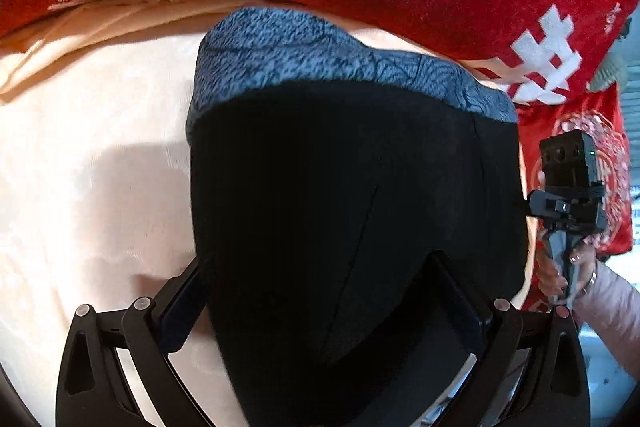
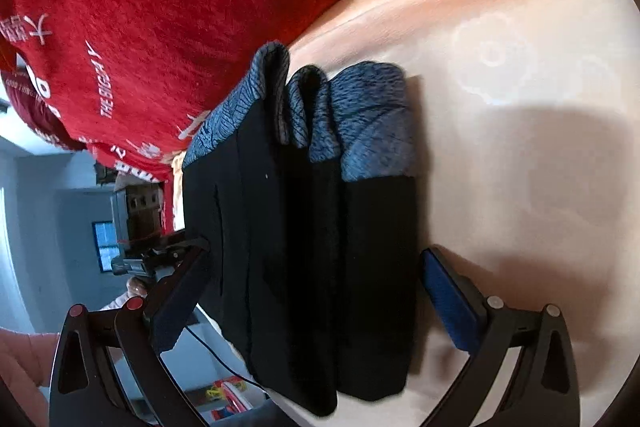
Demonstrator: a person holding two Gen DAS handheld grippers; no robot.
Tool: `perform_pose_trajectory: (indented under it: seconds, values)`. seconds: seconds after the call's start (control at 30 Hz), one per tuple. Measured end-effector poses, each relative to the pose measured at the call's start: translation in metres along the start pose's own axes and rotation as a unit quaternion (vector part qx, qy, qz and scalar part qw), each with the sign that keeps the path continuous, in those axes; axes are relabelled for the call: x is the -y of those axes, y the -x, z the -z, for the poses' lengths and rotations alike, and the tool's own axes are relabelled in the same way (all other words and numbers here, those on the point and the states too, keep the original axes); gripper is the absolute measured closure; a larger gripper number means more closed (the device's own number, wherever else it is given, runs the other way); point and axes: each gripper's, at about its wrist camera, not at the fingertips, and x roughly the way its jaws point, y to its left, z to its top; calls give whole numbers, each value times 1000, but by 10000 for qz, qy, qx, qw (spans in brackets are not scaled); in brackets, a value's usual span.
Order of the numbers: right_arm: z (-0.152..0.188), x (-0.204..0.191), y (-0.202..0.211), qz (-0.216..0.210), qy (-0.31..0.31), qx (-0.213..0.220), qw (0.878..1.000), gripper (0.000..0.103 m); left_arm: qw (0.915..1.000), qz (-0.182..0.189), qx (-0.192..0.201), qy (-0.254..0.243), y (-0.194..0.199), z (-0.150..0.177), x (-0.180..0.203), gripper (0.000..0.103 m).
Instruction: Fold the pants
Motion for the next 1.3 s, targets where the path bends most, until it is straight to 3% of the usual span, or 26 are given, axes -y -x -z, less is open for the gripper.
perform_pose_trajectory:
  seconds: [0.1,0.13,0.2,0.23,0.33,0.67,0.9,1.0,1.07,1.17,1.3]
  values:
    - [-3,-5,-4,355,-250,5,9991,5,9996,-163,26,213,-2,-2,2,1]
    - [-3,-5,-3,465,-302,6,9985,22,9995,-132,59,263,0,-1,5,11]
    - [0,-5,1,517,-436,-13,9977,36,9995,-158,185,216,5,1,18,23]
    - [2,-6,4,461,-485,19,9978,48,9995,-170,240,133,9,3,25,31]
    - [9,-17,18,194,-526,152,9983,62,9987,-365,346,-72,24,11,39,39]
    - [68,-60,41,-376,-540,79,9978,64,9969,-610,495,-67,88,77,50,39]
    - [114,-72,28,-256,-513,-89,9983,64,9971,-646,306,252,78,127,30,39]
    - [125,-65,6,-23,-560,-225,9982,64,9955,-910,141,218,59,135,13,31]
    - [132,-60,-7,260,-600,-293,9974,59,9937,-1073,204,254,54,139,0,12]
    - [137,-58,-12,711,-477,-154,9962,52,9909,-1292,294,234,58,141,-4,1]
    - [138,-60,-10,1203,-630,-93,9907,41,9867,-1589,273,197,60,139,2,1]
